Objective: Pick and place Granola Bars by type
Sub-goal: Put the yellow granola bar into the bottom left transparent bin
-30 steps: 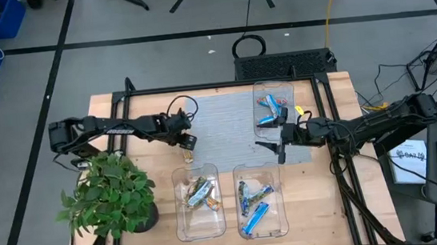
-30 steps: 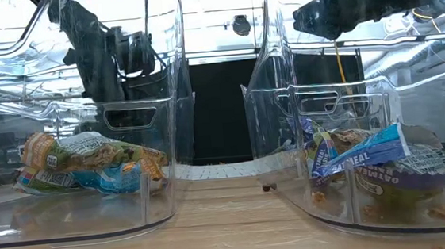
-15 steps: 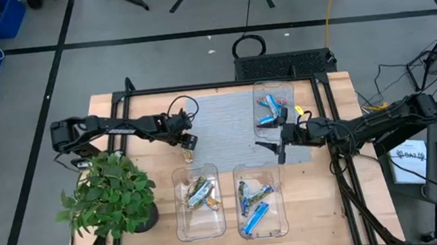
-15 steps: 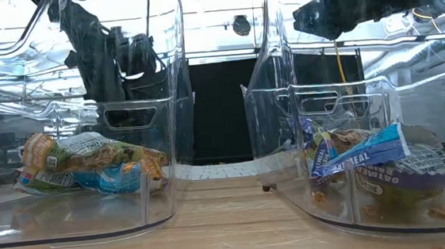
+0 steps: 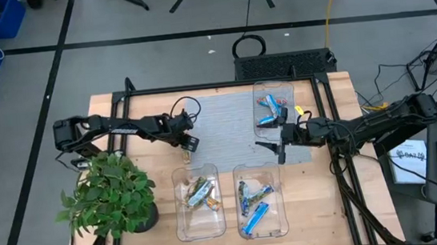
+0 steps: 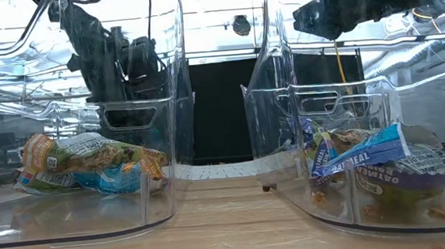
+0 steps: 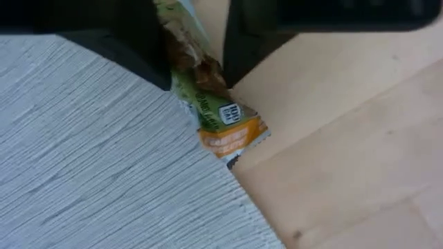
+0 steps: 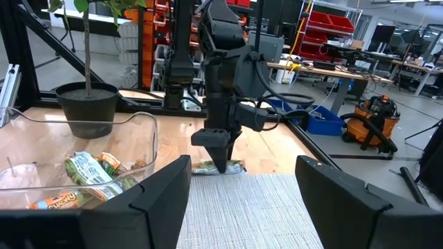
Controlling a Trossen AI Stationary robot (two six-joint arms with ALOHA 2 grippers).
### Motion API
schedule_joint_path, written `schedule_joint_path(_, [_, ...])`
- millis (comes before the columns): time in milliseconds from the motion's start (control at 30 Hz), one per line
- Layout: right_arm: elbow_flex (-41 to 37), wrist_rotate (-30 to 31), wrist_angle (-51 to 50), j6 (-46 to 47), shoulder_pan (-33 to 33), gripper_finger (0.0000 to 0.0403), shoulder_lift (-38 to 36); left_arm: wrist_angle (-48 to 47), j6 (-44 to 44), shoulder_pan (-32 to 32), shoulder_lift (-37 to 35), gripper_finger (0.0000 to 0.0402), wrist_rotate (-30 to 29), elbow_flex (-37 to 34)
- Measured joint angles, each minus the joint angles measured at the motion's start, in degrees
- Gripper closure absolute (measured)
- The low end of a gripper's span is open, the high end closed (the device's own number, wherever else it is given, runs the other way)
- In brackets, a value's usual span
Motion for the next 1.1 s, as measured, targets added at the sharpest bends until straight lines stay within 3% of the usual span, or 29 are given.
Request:
schedule_joint_path(200, [0.0, 0.0, 0.0, 0.4, 0.0, 0.0149, 0.0, 0.1, 0.5, 0.0, -1.4, 0.0383, 0.5, 0.0])
schedule_joint_path(767, [0.0, 1.5, 0.4, 0.4, -0.1, 0.0149, 0.0, -4.6, 2.1, 0.0, -16.9, 0.0394, 2.7, 0.0])
schedule_joint_path(1100, [0.1, 1.5, 0.8, 0.4, -0.2, 0.0149, 0.0, -3.2, -0.4, -6.2, -25.6, 0.0394, 11.4, 0.0])
